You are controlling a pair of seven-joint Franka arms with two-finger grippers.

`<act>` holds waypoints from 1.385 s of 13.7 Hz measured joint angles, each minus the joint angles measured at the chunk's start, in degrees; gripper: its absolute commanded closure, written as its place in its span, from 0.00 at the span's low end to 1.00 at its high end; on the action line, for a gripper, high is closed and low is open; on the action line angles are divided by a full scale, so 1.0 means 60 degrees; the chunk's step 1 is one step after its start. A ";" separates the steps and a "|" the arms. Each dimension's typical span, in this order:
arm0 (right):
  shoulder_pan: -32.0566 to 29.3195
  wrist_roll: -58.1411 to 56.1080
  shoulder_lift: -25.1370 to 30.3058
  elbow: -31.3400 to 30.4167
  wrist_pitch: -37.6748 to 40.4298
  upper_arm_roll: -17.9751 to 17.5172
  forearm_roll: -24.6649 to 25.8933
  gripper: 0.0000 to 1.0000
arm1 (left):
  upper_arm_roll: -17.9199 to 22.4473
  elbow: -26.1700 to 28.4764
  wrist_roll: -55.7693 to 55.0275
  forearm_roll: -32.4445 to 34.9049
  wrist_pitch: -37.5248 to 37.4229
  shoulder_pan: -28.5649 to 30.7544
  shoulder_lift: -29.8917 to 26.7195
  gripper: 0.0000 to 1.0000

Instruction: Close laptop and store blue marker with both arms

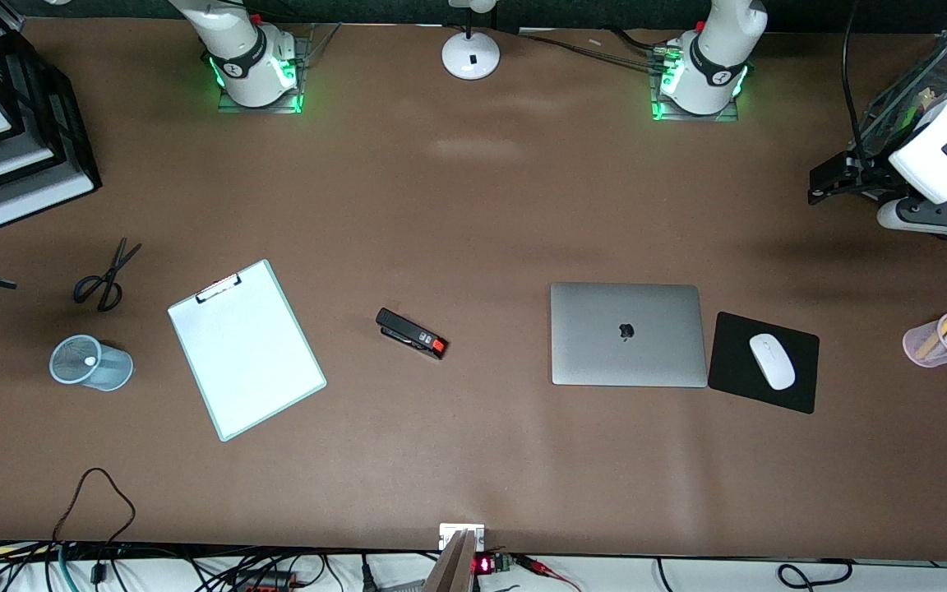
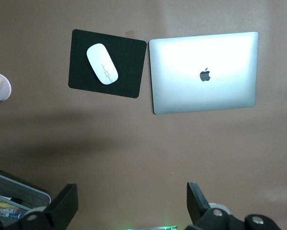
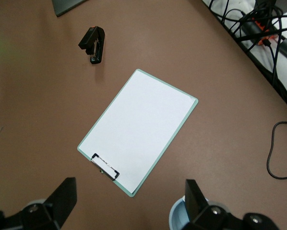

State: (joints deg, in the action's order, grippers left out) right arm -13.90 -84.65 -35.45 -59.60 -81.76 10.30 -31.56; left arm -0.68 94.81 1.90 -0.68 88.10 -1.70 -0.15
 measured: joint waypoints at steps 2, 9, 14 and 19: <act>0.0600 0.0951 0.0221 0.0005 -0.0002 -0.0011 0.0825 0.00 | 0.0000 0.0001 0.0000 0.0000 -0.0001 0.0000 0.0000 0.00; 0.2703 0.5582 0.0894 -0.0218 -0.0179 -0.0041 0.3623 0.00 | 0.0000 0.0010 0.0000 0.0000 -0.0005 -0.0001 0.0002 0.00; 0.3055 0.9797 0.1608 -0.1738 -0.0378 -0.0047 0.3868 0.00 | 0.0000 0.0013 0.0000 0.0000 -0.0005 -0.0001 0.0002 0.00; 0.3133 1.2397 0.2470 -0.2967 -0.0496 -0.0052 0.4441 0.00 | 0.0000 0.0017 0.0000 0.0000 -0.0005 -0.0001 0.0004 0.00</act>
State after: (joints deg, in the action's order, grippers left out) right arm 4.89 -10.27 -20.63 -77.40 -84.74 10.00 -4.91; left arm -0.67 94.91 1.90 -0.68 88.07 -1.70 -0.13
